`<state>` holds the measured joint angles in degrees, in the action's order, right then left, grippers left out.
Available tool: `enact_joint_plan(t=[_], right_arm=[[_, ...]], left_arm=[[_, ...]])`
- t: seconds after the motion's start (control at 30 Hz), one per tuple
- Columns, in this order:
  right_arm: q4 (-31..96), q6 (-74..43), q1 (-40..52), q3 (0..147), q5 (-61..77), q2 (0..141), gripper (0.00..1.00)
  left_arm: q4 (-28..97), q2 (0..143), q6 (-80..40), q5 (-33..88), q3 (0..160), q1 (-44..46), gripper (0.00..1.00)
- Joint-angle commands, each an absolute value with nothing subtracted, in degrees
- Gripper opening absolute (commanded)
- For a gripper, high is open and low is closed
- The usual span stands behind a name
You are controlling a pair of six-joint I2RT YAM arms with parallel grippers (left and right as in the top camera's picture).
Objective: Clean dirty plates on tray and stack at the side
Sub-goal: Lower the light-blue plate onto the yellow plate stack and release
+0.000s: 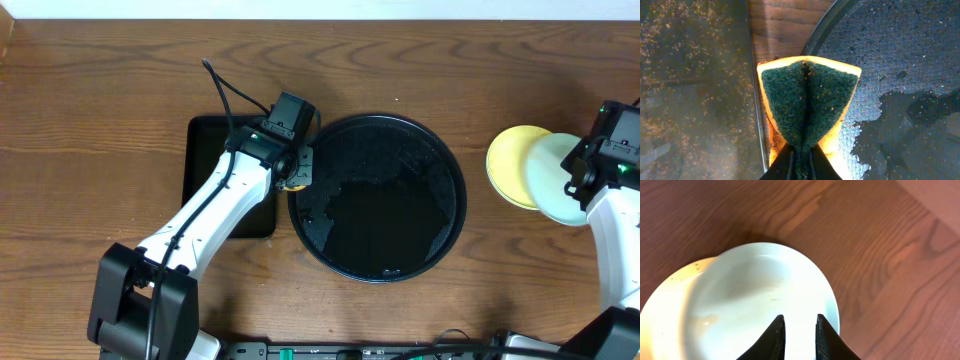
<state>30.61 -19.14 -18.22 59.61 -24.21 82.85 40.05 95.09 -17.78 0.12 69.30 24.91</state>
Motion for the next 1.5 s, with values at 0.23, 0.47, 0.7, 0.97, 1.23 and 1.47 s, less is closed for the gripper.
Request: enact_joint_plan(t=[0.23,0.47,0.7,0.97,1.23,1.47], right_arm=[[32.53,-19.92,-18.72,59.42,-9.80,83.18,0.24],[36.75,-19.97,-18.74,59.40,-15.70,83.18,0.20],[39.11,-21.23,-18.94,59.05,-19.35,83.40,0.22],[37.43,-23.35,-20.86,54.74,-21.47,86.35,0.25],[33.65,-23.00,-24.91,52.86,-21.61,91.13,0.27],[33.43,-22.46,-27.29,52.80,-21.54,96.03,0.26]], left_arm=[[40.27,94.13,-17.89,0.49,70.35,24.77,0.08],[40.27,94.13,-17.89,0.49,70.35,24.77,0.08],[40.32,94.13,-17.87,0.49,70.35,24.77,0.08],[40.49,94.13,-17.87,0.49,70.35,24.77,0.09],[40.49,94.13,-17.87,0.49,70.35,24.77,0.09],[40.49,94.13,-17.87,0.49,70.35,24.77,0.08]])
